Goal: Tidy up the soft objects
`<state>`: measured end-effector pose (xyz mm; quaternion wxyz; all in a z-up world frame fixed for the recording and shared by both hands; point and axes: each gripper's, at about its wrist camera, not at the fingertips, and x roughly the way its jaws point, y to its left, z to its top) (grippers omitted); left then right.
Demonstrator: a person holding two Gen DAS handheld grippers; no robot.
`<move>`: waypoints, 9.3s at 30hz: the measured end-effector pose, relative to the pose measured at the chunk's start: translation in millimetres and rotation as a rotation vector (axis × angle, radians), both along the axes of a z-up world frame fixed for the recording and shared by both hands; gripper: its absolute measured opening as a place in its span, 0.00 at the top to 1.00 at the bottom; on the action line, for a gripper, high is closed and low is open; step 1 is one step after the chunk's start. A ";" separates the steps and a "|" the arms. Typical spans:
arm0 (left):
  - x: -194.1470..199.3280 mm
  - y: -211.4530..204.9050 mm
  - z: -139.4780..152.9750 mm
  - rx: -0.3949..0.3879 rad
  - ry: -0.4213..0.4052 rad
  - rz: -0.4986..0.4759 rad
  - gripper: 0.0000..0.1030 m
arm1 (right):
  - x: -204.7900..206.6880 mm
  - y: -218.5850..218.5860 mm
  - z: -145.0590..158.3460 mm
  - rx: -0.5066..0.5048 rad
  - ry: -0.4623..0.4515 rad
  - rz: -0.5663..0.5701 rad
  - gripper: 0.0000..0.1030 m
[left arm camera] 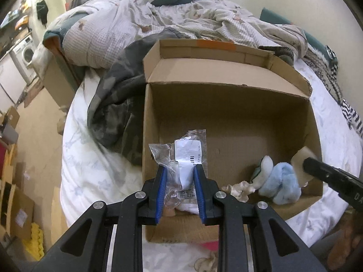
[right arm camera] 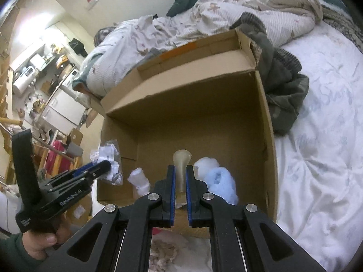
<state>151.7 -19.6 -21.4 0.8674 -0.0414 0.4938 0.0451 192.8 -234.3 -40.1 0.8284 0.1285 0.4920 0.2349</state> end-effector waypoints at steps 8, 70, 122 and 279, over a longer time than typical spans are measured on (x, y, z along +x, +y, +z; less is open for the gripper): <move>11.3 -4.7 -9.8 -0.042 0.029 -0.020 0.78 | 9.9 9.6 -13.4 -0.014 0.036 0.012 0.90; -50.5 7.0 11.6 -0.036 0.036 0.006 0.35 | -29.9 0.5 7.2 -0.044 -0.021 -0.025 0.20; -85.6 23.8 -29.6 -0.066 0.162 0.070 0.35 | -82.5 44.4 -71.4 -0.189 0.310 0.172 0.86; -118.0 4.5 65.0 -0.030 -0.243 0.000 0.01 | -93.6 -6.4 52.5 -0.153 -0.300 -0.188 0.00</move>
